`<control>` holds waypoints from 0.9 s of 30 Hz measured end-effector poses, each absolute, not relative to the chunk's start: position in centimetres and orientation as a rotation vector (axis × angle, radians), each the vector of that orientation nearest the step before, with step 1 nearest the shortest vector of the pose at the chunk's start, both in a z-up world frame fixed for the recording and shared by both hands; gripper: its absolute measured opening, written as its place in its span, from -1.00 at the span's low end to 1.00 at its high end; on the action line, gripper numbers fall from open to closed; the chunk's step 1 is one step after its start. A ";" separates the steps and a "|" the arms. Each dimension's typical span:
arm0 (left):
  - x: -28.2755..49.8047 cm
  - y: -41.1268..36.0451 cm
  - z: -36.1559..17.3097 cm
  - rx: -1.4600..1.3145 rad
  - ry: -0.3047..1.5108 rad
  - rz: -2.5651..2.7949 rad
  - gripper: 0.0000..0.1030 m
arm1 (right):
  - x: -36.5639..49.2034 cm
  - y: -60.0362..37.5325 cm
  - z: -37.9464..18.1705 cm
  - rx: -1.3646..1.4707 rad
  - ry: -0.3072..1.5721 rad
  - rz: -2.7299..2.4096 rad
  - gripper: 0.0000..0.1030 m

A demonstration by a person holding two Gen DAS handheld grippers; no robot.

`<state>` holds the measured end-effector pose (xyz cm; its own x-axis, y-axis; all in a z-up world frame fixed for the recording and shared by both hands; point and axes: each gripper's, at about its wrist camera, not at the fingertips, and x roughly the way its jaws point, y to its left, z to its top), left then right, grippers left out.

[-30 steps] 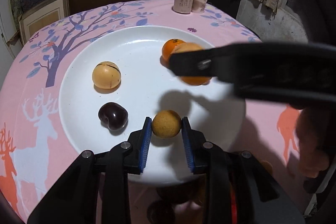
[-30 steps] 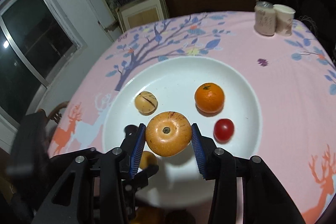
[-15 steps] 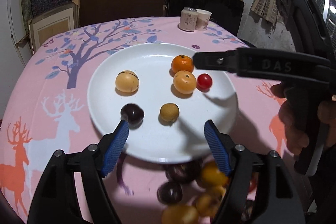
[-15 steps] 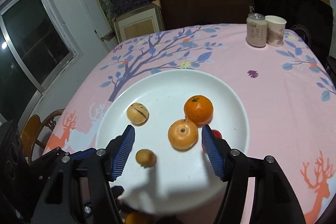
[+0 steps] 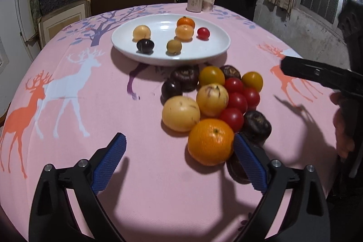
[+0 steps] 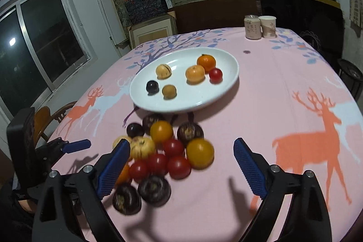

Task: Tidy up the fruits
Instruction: 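Grasp a tangerine with the left tool while the right tool grasps a dark purple fruit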

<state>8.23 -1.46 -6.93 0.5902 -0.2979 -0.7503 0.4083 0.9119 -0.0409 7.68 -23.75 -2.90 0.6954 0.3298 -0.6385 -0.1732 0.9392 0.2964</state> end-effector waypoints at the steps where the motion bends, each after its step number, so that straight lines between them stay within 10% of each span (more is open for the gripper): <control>1: 8.1 -1.7 -7.1 0.135 0.847 -0.418 0.81 | 7.2 -23.8 -3.2 0.237 0.758 0.287 0.81; 6: 7.4 -3.8 -7.5 0.203 0.834 -0.399 0.81 | 5.7 -23.9 -3.9 0.242 0.778 0.261 0.81; 10: 7.3 -4.6 -7.2 0.205 0.831 -0.443 -0.13 | 5.3 -24.2 -4.1 0.248 0.782 0.253 0.81; 24: 6.8 -0.4 -5.6 0.111 0.787 -0.366 -0.14 | 4.9 -18.7 -6.0 0.045 0.851 0.347 0.54; 27: 6.7 -0.1 -5.6 0.108 0.788 -0.365 -0.13 | 5.7 -18.0 -6.7 0.055 0.883 0.343 0.20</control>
<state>6.73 -0.08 -5.64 0.6466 -0.2805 -0.7094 0.3604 0.9319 -0.0400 5.74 -18.05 -6.69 0.5837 0.3165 -0.7477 -0.2717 0.9439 0.1874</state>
